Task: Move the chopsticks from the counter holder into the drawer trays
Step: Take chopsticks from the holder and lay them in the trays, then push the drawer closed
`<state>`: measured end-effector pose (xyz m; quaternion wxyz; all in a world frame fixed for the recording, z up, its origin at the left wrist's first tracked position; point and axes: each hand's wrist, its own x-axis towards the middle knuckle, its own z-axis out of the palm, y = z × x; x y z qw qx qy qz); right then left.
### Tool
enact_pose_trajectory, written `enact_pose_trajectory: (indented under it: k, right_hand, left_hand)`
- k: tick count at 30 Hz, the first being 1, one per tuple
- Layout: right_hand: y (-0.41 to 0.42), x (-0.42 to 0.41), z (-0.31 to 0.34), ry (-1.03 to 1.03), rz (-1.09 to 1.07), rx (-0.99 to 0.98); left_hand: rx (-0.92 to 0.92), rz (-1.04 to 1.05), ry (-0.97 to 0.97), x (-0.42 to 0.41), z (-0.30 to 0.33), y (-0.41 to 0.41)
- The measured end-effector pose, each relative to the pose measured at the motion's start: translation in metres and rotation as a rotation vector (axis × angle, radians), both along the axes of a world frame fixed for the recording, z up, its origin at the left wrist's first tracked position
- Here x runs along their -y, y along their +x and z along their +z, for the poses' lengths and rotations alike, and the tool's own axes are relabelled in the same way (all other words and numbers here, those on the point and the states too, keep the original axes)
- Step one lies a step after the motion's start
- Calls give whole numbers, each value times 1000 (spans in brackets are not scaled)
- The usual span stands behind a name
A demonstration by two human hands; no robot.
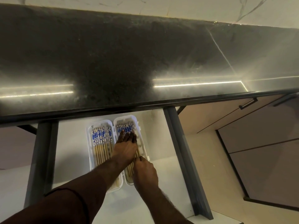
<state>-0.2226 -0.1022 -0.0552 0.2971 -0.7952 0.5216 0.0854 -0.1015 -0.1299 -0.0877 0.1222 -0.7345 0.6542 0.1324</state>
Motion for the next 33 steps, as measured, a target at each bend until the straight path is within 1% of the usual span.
enact_pose_trajectory:
  k: [5,9,16,18,20,24,27,30,33]
  right_hand:
    - [-7,3,13,-172,47,63]
    - [-16,-1,27,-228,80,99]
    - [-35,-25,62,-321,90,171]
    - [-42,-39,74,-335,101,184]
    - [-53,-57,87,-362,103,205]
    - [-79,-101,111,-449,133,322]
    - [-101,-137,127,-469,125,354]
    - [-126,-174,136,-516,148,411]
    - [-145,-206,137,-522,158,447]
  left_hand:
    - [-61,19,-125,-16,7,-2]
    - [-110,90,-177,-35,22,-9]
    - [-100,170,-280,-79,66,-21]
    - [-95,192,-320,-100,79,-28]
    - [-130,251,-385,-127,93,-38]
    - [-145,342,-514,-186,116,-64]
    - [-163,401,-593,-234,126,-88]
    - [-177,439,-613,-280,134,-116]
    - [-213,477,-618,-320,131,-135]
